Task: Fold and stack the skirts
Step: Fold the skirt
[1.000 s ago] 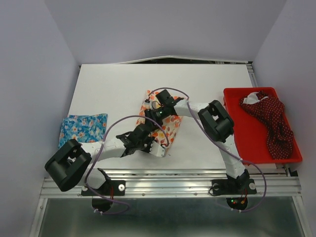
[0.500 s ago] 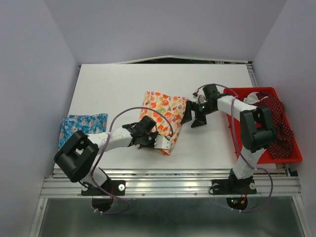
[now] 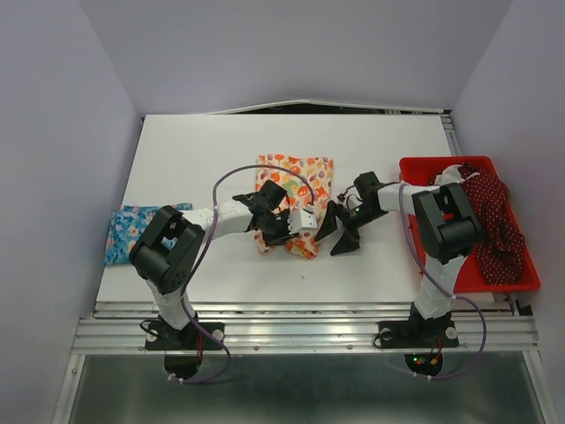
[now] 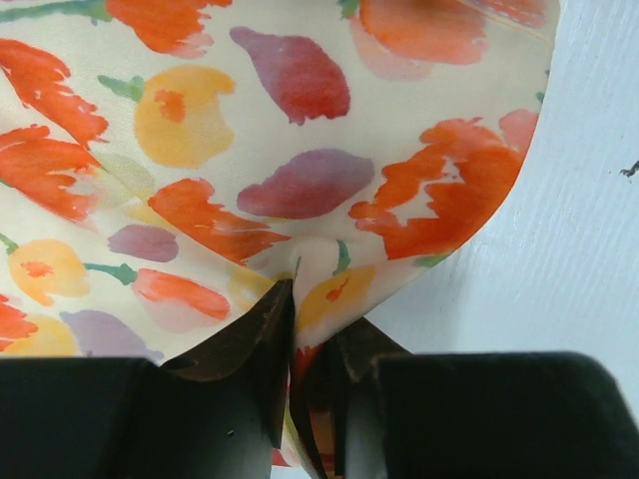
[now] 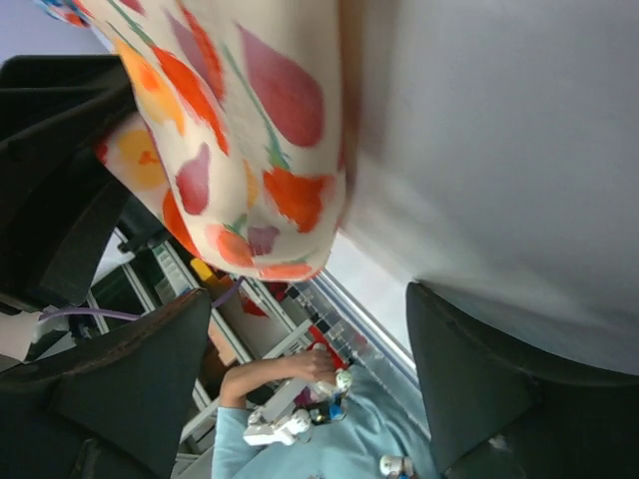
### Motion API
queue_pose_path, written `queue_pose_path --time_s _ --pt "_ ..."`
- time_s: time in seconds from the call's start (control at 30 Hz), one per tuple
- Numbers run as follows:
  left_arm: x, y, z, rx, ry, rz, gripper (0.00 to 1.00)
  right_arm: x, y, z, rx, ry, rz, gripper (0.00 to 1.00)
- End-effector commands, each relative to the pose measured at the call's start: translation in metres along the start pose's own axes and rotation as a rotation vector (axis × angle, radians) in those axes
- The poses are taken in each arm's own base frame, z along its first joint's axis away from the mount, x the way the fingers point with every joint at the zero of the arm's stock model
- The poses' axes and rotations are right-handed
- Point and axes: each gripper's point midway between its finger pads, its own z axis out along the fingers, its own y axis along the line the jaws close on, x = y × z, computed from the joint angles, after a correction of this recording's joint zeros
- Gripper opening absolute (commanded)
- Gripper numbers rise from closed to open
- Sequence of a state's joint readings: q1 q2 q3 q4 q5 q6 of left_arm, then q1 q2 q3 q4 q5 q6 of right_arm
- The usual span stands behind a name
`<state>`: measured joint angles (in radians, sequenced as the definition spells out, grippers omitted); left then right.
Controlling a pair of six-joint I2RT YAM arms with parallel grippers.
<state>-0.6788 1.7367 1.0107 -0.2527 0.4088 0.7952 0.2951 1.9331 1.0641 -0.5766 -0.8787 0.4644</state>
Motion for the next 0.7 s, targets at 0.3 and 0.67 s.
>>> queue_pose_path --time_s 0.3,0.67 --pt "-0.006 -0.012 -0.009 0.102 -0.083 -0.105 0.43 -0.029 -0.02 0.048 0.0 -0.128 -0.097 0.4" --pt "-0.019 -0.006 -0.089 -0.191 -0.188 0.077 0.99 -0.021 0.044 0.019 -0.153 -0.113 -0.08 0.01"
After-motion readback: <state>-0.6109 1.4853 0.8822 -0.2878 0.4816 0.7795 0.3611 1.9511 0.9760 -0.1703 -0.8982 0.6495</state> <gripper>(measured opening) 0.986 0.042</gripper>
